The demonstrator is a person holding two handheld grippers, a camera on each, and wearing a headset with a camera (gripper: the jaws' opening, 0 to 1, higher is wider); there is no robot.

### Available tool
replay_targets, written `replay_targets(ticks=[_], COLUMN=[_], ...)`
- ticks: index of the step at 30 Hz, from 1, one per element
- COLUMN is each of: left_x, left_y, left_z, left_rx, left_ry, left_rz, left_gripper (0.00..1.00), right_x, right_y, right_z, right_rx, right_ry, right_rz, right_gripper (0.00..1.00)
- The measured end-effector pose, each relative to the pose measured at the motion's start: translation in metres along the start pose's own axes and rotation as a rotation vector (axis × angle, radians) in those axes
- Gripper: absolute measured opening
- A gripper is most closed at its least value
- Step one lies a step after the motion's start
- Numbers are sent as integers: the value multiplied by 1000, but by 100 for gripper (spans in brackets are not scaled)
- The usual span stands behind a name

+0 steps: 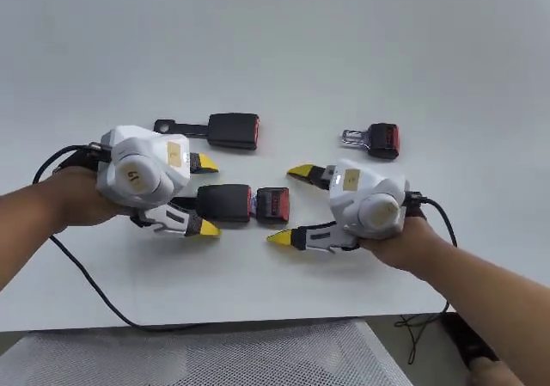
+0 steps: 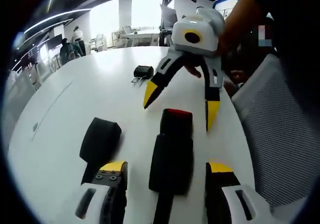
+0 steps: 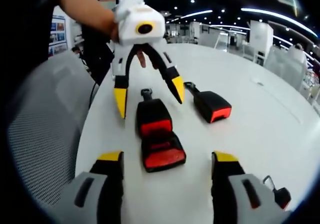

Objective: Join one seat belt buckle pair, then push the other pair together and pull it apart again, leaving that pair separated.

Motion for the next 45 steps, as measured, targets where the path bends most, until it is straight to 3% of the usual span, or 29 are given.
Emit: replay_targets(ticks=[6,10,18,24,29,34,38,42,45], left_x=[5,14,44,70,82,95,104,108,110], left_y=[-2,-8,-30,-32,-29,-24,-19,-10,-6], left_z=[8,12,18,21,19,13,5,-4,-10], left_rx=[27,12,-38,-43,-28,-16,-3,25,36], left_ry=[-23,-42,-112,-152,-155,-160,-151,-134,-116], left_rz=[-54,-55,-78,-80,-91,-88,-92,-93,-100], left_gripper=[69,69,70,70,70,71,71,70,70], right_x=[-7,-18,-47,-77,-97,-122,-131,-132,-134], right_y=[-6,-14,-12,-2,3,21,35,56,64], right_z=[9,17,37,61,80,96,103,107,107], right_rx=[-17,-34,-12,24,30,67,102,186,196], right_ry=[23,45,58,88,109,139,113,63,39], right_rz=[-11,5,34,26,10,-24,-42,-3,-9], right_gripper=[74,76,77,74,73,73,73,69,67])
Point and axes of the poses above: the centre of the closed fingertips' face, and the gripper's own axes: z roughly backward along the fingers, x roughly to its left, y roughly out of its underside, the point moved 2 cm from there along z, roughly backward along the fingers, and after that the axes turned 5 degrees about -x, right-handed, at the moved point
